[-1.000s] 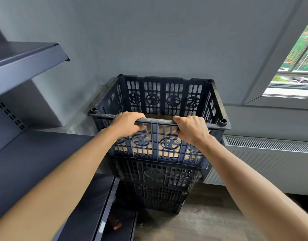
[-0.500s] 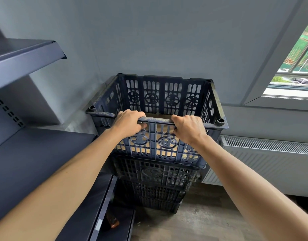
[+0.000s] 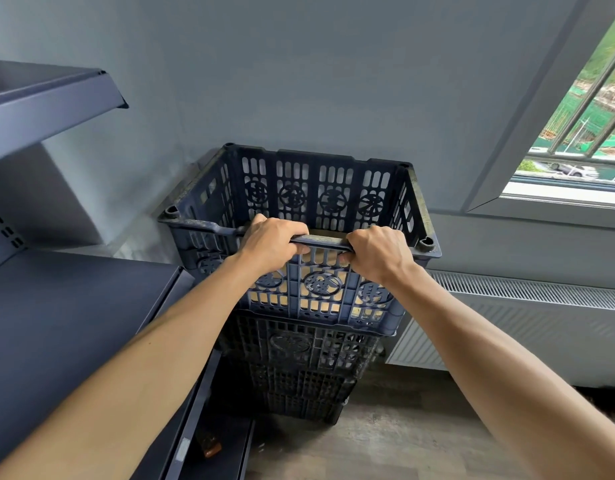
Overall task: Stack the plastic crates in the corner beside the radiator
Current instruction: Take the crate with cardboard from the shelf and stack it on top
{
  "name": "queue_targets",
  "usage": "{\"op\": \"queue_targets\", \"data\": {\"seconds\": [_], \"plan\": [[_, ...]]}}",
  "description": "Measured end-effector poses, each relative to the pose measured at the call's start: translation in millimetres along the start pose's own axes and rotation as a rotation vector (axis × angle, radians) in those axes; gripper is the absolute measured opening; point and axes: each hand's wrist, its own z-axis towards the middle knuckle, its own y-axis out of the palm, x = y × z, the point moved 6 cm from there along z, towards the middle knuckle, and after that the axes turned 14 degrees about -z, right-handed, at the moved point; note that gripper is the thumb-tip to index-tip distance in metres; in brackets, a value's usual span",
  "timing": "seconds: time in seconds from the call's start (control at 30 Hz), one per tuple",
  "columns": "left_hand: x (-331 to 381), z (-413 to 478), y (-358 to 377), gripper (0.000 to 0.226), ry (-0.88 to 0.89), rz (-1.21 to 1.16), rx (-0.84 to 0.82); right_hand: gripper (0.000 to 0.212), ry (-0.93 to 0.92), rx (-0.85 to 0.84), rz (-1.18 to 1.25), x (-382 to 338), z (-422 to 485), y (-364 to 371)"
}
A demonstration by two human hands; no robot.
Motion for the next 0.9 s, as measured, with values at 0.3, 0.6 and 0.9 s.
{"op": "queue_targets", "data": {"seconds": [0.3, 0.6, 0.9], "plan": [[-1.3, -1.5, -0.3, 0.003, 0.028, 0.020, 0.012, 0.031, 0.010, 0.063, 0.052, -1.6, -4.4, 5.9], [-4.3, 0.4, 0.6, 0.012, 0.105, 0.061, 0.151, 0.025, 0.023, 0.090, 0.057, -0.3, -0.5, 3.9], [-3.4, -2.2, 7.7, 0.012, 0.169, 0.119, 0.197, 0.025, 0.038, 0.121, 0.030, -0.2, -5.3, 8.1]]}}
